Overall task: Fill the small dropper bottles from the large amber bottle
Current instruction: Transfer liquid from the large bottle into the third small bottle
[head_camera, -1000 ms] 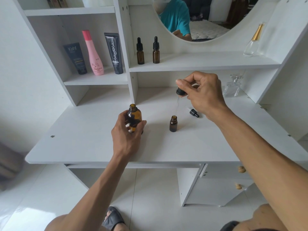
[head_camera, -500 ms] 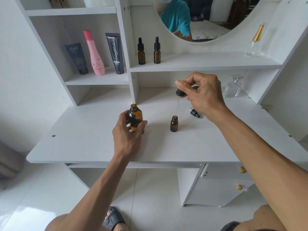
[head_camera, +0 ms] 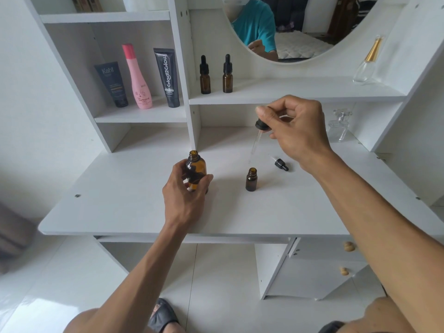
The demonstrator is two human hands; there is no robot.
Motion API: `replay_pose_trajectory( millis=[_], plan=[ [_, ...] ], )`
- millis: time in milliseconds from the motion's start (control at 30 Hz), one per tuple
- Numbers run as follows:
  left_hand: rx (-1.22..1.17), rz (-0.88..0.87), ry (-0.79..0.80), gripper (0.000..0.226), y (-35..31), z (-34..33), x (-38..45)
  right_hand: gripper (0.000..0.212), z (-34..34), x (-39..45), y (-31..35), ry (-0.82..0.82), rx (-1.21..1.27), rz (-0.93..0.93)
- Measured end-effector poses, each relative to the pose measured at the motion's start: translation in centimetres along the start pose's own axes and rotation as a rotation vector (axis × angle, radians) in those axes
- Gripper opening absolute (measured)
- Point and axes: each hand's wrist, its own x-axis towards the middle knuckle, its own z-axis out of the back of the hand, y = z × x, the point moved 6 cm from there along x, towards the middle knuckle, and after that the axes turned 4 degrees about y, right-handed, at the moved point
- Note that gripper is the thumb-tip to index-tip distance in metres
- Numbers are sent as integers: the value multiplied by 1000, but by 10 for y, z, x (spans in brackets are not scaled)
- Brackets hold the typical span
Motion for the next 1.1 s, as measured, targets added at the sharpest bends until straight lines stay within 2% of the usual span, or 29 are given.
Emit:
replay_pose_trajectory(
  millis=[200, 567, 1100],
  plan=[
    [4, -7, -2, 49, 0, 0, 0, 13, -20, 2, 27, 9, 137, 43],
    [-6, -16, 2, 47, 1, 0, 1, 12, -75, 9, 67, 82, 145, 174],
    [-17, -31, 16, 45, 2, 0, 1, 16, -109, 7, 58, 174, 61, 155]
  ],
)
